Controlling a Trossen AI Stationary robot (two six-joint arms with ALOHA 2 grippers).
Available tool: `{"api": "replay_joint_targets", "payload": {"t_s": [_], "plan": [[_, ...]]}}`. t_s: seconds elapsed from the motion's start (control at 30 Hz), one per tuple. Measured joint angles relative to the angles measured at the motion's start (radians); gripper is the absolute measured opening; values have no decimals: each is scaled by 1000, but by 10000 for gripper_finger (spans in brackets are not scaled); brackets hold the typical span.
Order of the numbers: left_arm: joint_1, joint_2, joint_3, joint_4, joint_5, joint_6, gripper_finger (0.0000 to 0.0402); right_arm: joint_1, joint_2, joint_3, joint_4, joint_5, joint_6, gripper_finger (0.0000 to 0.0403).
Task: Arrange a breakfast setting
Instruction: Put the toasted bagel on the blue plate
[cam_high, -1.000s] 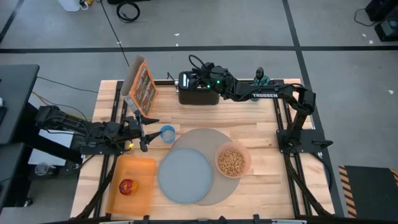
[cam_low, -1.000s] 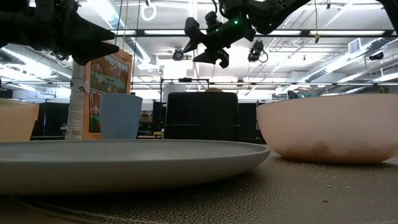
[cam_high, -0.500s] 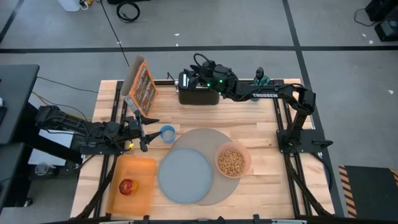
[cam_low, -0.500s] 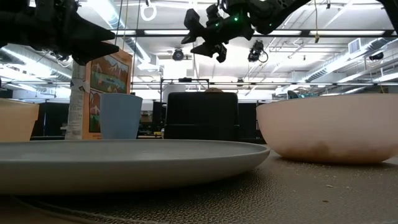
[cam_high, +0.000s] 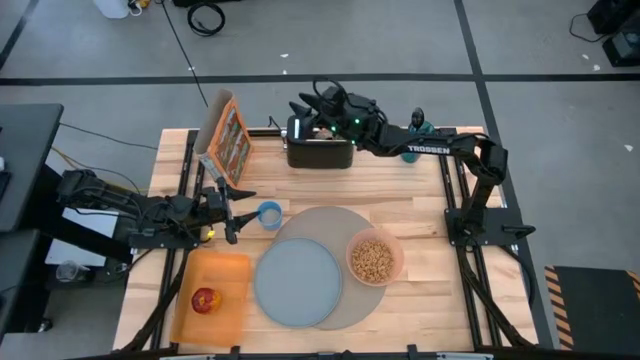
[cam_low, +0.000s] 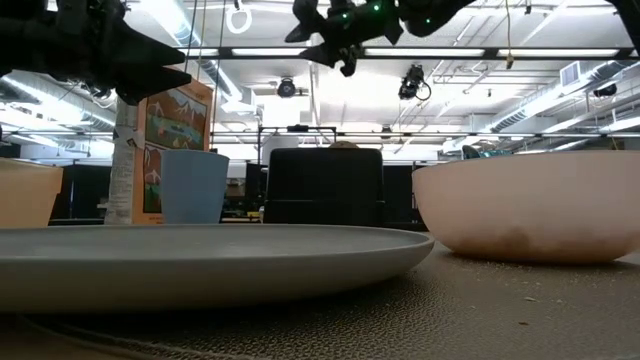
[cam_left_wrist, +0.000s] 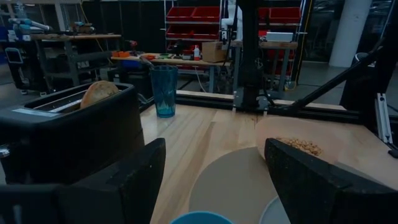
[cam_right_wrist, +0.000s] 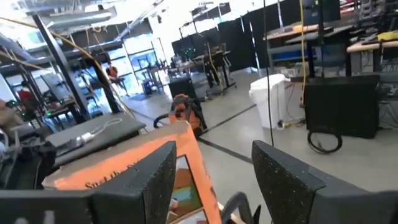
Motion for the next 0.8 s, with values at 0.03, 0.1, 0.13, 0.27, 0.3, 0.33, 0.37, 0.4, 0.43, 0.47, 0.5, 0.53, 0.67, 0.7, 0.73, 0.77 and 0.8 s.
{"api": "replay_joint_targets", "payload": {"t_s": [0.03,0.1,0.13,0.27,0.3,0.33,0.37,0.4,0.43,0.47,0.5,0.53,0.67,0.7,0.73,0.77,0.8], "plan": [[0,0,0,0,0,0,282,0,1,12,-11,1,-5,217],[0,0,0,0,0,0,282,0,-1,21,-13,8,-13,217],[0,0,0,0,0,0,282,1,-1,21,-18,17,-14,217],[0,0,0,0,0,0,282,5,1,20,-50,37,-13,217],[0,0,0,0,0,0,282,6,1,20,-55,43,-12,217],[0,0,0,0,0,0,282,8,1,20,-64,52,-12,217],[0,0,0,0,0,0,282,10,1,20,-71,58,-12,217],[0,0,0,0,0,0,282,11,1,20,-74,61,-12,217],[0,0,0,0,0,0,282,14,1,20,-73,64,-12,217],[0,0,0,0,0,0,282,16,1,20,-71,64,-12,217],[0,0,0,0,0,0,282,17,1,20,-70,64,-14,217],[0,0,0,0,0,0,282,17,1,20,-73,64,-14,217],[0,0,0,0,0,0,282,18,1,20,-78,64,-21,217],[0,0,0,0,0,0,282,20,1,20,-79,66,-27,217],[0,0,0,0,0,0,282,21,1,20,-84,66,-35,217],[0,0,0,0,0,0,282,24,1,20,-92,67,-45,217],[0,0,0,0,0,0,282,26,1,20,-102,70,-56,217]]}}
